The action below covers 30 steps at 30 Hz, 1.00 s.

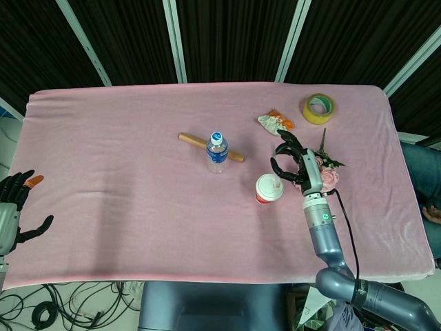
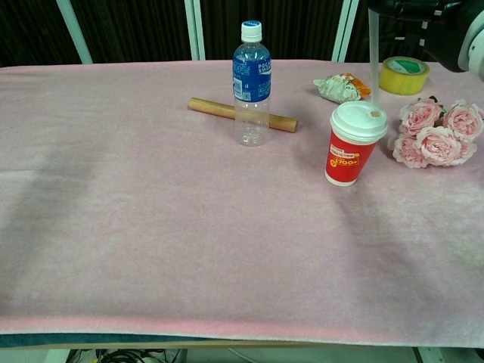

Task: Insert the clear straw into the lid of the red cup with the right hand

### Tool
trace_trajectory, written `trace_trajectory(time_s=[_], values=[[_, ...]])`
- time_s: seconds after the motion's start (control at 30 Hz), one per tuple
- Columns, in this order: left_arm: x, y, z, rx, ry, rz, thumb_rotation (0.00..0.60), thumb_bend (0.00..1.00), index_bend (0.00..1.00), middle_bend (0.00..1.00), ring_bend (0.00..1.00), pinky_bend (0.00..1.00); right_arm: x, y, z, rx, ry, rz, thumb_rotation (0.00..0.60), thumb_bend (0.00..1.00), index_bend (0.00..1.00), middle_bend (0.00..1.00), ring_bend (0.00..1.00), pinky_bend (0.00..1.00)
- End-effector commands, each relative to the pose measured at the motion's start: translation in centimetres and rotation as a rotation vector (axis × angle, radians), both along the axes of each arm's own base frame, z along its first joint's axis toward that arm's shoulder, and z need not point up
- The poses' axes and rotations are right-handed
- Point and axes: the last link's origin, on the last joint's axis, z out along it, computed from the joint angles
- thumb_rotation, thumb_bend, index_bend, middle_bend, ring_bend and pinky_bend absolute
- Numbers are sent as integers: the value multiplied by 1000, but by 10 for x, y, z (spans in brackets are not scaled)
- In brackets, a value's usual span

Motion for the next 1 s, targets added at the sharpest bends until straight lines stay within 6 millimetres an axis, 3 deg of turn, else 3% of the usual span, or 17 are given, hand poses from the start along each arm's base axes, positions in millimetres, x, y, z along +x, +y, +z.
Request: trace_trajectory(time_s=[0.03,1.0], values=[[0,0,0,1,1,0,600,260,162,63,0,0,-2,0,-1,3,-1,-6,600,352,675,134,113,271],[-1,1,1,3,6,3,600,260,162,63,0,0,-8,-5,-7,5,-22,-11,600,353,676,135,114,272]])
